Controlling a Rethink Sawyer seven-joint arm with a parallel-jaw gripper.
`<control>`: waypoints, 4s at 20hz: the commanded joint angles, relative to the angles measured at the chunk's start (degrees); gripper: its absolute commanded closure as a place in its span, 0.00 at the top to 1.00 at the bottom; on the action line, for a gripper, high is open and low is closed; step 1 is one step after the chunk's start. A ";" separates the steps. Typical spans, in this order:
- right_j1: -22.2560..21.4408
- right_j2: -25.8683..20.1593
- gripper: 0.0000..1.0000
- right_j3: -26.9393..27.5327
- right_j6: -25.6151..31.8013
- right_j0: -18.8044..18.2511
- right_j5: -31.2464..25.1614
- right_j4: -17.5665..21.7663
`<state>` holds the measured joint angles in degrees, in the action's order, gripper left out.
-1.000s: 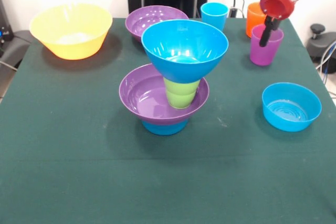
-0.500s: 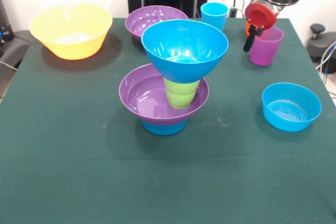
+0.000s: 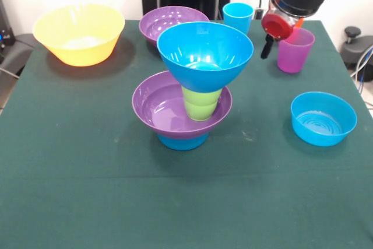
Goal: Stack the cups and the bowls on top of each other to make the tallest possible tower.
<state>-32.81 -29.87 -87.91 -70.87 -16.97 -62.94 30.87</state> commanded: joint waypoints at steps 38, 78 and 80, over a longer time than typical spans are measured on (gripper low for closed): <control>0.76 7.39 1.00 -6.95 -18.26 5.24 9.63 -6.12; 2.41 7.62 1.00 -9.76 -19.63 5.03 16.43 -8.46; 0.93 7.32 1.00 -10.46 -19.71 5.17 15.17 -9.26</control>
<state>-29.75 -21.78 -94.86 -84.35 -12.47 -50.52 22.94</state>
